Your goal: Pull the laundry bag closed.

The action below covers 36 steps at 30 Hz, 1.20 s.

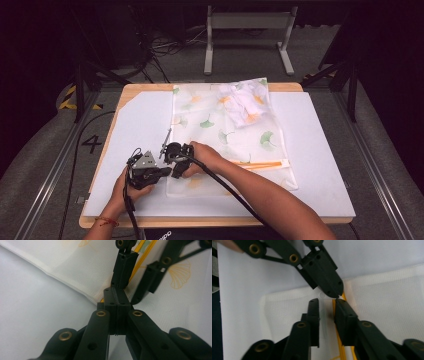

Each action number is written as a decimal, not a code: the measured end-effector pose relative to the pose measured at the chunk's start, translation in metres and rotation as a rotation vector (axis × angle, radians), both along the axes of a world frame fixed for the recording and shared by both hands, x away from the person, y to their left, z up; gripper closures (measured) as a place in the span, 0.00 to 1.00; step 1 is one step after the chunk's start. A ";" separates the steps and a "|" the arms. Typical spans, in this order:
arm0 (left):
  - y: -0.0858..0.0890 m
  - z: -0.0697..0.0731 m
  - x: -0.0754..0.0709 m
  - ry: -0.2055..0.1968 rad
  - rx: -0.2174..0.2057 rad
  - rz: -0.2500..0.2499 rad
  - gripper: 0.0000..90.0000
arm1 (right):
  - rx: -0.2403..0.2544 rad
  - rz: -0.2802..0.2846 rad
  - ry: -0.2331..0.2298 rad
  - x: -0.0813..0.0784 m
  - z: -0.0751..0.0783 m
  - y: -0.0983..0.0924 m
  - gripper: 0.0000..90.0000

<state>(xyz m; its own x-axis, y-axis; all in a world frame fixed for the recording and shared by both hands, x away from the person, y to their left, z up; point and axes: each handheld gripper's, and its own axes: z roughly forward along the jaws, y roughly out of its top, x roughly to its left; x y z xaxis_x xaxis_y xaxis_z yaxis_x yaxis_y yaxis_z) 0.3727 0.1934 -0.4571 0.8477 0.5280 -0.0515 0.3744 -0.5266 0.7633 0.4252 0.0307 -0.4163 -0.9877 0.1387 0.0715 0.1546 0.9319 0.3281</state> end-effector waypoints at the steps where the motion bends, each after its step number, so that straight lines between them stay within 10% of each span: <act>1: 0.001 0.000 0.000 0.001 -0.001 0.000 1.00 | 0.011 -0.012 -0.003 -0.002 0.000 0.000 0.71; 5: 0.004 0.001 -0.001 0.001 -0.033 0.004 1.00 | 0.027 -0.070 -0.090 -0.004 0.001 0.002 0.65; 13: 0.006 0.001 0.002 0.010 -0.052 0.039 1.00 | 0.029 -0.093 -0.091 -0.003 -0.004 0.007 0.55; 21: -0.001 -0.001 0.004 0.033 0.019 0.046 1.00 | 0.034 -0.083 -0.100 -0.003 -0.003 0.004 0.74; 26: 0.002 0.000 0.003 0.022 -0.004 0.055 1.00 | 0.034 -0.073 -0.052 0.002 0.000 -0.005 0.73; 36: 0.007 0.004 -0.005 -0.017 -0.041 0.017 1.00 | 0.052 -0.059 -0.113 0.001 0.003 -0.008 0.89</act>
